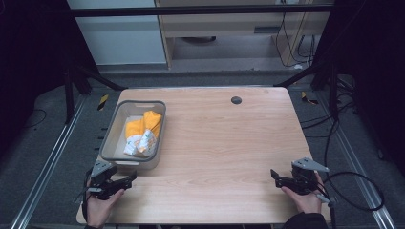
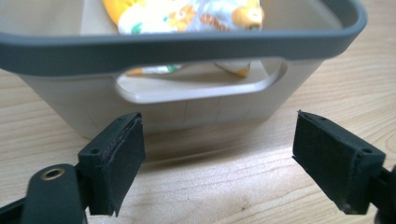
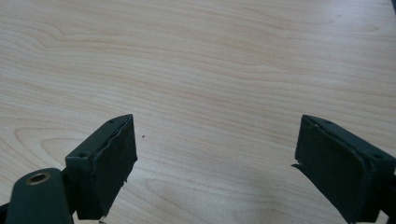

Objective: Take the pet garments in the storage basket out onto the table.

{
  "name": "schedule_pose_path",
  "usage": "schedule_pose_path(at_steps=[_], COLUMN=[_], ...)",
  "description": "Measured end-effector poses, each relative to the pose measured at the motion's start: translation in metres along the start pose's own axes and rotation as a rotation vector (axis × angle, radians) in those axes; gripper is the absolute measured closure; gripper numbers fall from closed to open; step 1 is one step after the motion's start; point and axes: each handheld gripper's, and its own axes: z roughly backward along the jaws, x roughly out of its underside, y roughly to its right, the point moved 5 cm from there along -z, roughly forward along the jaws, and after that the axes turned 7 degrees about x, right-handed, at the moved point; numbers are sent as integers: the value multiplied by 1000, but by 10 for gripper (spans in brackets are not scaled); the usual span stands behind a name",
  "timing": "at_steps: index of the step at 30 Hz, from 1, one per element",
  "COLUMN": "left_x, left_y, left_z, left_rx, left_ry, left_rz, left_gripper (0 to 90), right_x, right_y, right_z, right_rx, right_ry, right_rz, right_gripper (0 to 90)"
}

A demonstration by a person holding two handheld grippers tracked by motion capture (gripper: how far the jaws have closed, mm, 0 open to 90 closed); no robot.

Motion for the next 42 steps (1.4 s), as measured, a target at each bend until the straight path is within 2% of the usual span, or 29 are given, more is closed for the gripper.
schedule_pose_path(at_steps=[1,3,7,13,19,30,42], left_x=[0,-4,-6,-14,-20,-44,-66], left_y=[0,1,0,3,5,8,13], left_z=[0,6,10,16,20,29,24], left_rx=[0,8,12,15,8,10,25], left_ry=[0,37,55,81,83,119,120], left_rz=[0,12,22,-1,-10,-24,-51], left_gripper=[168,170,178,172,164,162,162], right_x=[0,1,0,0,2,2,3], right_y=[0,0,1,2,3,5,5], right_z=[0,0,0,0,-2,-3,-4], right_rx=[1,4,14,32,54,69,78], right_ry=[-1,0,4,9,4,7,0], right_rz=[9,12,8,3,19,13,27], right_gripper=[128,132,142,160,166,176,170])
